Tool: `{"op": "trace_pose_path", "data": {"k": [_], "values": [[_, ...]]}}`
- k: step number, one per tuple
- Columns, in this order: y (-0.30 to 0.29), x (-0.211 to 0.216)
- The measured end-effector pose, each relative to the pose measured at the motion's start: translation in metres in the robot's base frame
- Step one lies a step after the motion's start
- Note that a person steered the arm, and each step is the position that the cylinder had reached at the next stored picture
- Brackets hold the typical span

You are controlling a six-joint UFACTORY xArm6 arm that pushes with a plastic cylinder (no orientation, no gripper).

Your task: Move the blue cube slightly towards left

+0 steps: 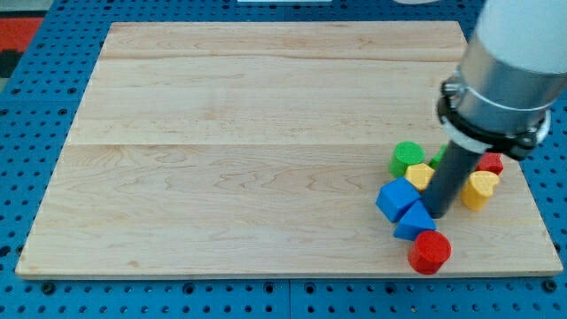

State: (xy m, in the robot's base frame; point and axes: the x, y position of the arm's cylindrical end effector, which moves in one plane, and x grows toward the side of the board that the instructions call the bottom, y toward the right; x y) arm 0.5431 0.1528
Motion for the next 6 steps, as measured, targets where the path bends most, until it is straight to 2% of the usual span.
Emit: {"op": "trace_pose_path", "data": {"k": [2, 3, 4, 6], "values": [[-0.067, -0.008], [-0.087, -0.027], [-0.068, -0.043], [-0.140, -0.044]]}}
